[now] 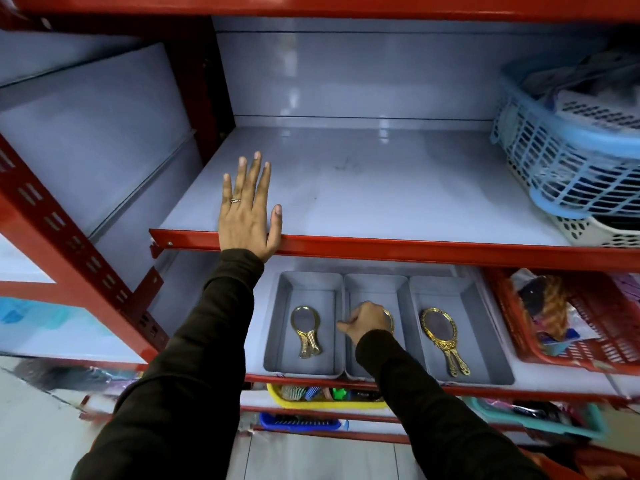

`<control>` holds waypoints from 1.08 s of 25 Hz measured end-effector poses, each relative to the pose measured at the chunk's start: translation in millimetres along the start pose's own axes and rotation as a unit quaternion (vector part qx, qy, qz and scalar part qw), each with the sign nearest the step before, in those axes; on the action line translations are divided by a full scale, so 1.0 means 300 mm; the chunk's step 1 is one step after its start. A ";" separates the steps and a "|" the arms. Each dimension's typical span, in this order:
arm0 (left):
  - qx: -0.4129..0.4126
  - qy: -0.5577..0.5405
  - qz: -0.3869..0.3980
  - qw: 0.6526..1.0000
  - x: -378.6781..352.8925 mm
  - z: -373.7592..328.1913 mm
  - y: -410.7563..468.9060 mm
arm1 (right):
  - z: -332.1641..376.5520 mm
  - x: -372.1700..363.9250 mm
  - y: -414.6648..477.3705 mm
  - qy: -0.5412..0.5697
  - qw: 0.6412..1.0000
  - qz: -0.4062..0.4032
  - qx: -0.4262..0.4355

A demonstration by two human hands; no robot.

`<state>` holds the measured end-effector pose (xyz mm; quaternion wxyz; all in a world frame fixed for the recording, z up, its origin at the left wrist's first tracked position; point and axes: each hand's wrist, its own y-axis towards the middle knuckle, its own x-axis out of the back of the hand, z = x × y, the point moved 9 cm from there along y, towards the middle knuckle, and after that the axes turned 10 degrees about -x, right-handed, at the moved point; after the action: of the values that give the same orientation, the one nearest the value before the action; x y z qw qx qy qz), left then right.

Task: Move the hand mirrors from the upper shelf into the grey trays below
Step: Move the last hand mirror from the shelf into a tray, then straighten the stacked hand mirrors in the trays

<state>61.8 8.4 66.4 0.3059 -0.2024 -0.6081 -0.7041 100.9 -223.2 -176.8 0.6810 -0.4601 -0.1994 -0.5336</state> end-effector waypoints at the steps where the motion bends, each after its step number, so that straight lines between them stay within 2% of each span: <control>1: 0.007 0.000 0.006 1.000 0.007 -0.004 -0.005 | -0.019 0.031 -0.008 0.001 1.000 -0.010 0.002; 5: 0.031 -0.044 -0.011 0.998 0.061 -0.109 -0.060 | -0.104 0.145 -0.042 0.013 0.998 -0.051 0.017; 8: 0.012 -0.155 -0.013 0.988 0.077 -0.372 -0.171 | -0.232 0.232 -0.037 0.051 0.997 -0.065 -0.002; 11: 0.081 -0.346 0.071 0.932 0.008 -0.657 -0.310 | -0.382 0.319 -0.008 0.115 0.990 -0.078 -0.020; 14: 0.165 -0.493 0.186 0.834 -0.119 -0.886 -0.399 | -0.570 0.392 0.053 0.191 0.973 -0.093 -0.093; 15: 0.209 -0.536 0.213 0.789 -0.169 -0.937 -0.417 | -0.628 0.402 0.078 0.225 0.963 -0.086 -0.123; 16: 0.266 -0.577 0.242 0.733 -0.220 -0.982 -0.435 | -0.676 0.405 0.101 0.266 0.949 -0.075 -0.148; 18: 0.394 -0.638 0.295 0.592 -0.322 -1.080 -0.472 | -0.746 0.406 0.137 0.362 0.912 -0.042 -0.191; 20: 0.499 -0.676 0.314 0.442 -0.411 -1.187 -0.497 | -0.783 0.402 0.172 0.435 0.873 -0.007 -0.219; 21: 0.529 -0.687 0.319 0.383 -0.451 -1.243 -0.503 | -0.796 0.399 0.194 0.453 0.862 0.006 -0.229; 22: 0.547 -0.684 0.327 0.354 -0.487 -1.286 -0.501 | -0.807 0.396 0.215 0.462 0.854 0.015 -0.237; 25: 0.564 -0.640 0.362 0.377 -0.569 -1.360 -0.507 | -0.832 0.370 0.274 0.469 0.843 0.045 -0.261; 26: 0.577 -0.633 0.360 0.370 -0.588 -1.386 -0.517 | -0.836 0.352 0.289 0.459 0.844 0.060 -0.269; 27: 0.607 -0.627 0.347 0.343 -0.609 -1.414 -0.533 | -0.841 0.335 0.307 0.440 0.851 0.071 -0.277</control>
<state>124.0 -361.8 -246.6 0.0910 -0.5365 -0.7576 0.3604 164.7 -488.9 -263.8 0.5779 -0.3597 0.3101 -0.6637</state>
